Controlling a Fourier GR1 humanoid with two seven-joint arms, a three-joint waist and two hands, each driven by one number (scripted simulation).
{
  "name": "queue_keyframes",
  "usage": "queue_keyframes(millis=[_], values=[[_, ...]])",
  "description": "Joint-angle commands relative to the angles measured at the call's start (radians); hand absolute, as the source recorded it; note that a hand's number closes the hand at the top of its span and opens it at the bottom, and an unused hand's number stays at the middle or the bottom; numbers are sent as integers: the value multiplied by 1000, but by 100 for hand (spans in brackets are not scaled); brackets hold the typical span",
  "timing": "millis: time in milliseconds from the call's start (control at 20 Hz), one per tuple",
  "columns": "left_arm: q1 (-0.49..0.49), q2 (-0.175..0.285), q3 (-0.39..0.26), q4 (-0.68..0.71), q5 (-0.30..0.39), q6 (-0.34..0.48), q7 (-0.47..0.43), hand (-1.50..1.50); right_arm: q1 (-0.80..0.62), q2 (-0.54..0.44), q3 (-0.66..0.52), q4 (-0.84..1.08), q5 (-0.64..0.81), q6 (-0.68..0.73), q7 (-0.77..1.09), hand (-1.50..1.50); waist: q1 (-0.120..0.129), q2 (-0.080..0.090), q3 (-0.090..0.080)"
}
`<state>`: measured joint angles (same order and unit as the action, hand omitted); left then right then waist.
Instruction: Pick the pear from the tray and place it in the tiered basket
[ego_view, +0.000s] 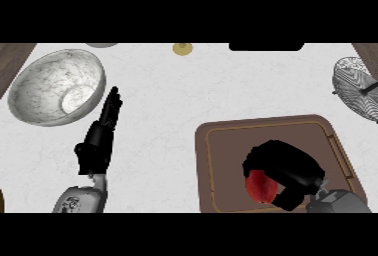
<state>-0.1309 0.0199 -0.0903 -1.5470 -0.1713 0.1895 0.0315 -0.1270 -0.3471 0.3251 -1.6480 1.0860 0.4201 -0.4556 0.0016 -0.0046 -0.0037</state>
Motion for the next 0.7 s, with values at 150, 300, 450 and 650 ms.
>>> queue_keyframes(millis=[150, 300, 450, 650], values=[[-20, 5, 15, 7, 6, -5, -7, 0, -27, 63, -253, 188, 20, 15, 306, 150, -14, 25, 0], [-10, 17, 30, -8, 0, 7, -8, 0, 13, 41, -405, 255, 30, 21, 487, 150, -68, 50, -6], [-3, 23, 38, -15, 0, 10, -10, 0, 0, 53, -521, 277, 25, 20, 646, 150, -76, 52, -12], [-5, 17, 30, -20, 2, 8, -14, 0, -75, 60, -668, 312, 58, 9, 909, 150, -43, 53, -14]])
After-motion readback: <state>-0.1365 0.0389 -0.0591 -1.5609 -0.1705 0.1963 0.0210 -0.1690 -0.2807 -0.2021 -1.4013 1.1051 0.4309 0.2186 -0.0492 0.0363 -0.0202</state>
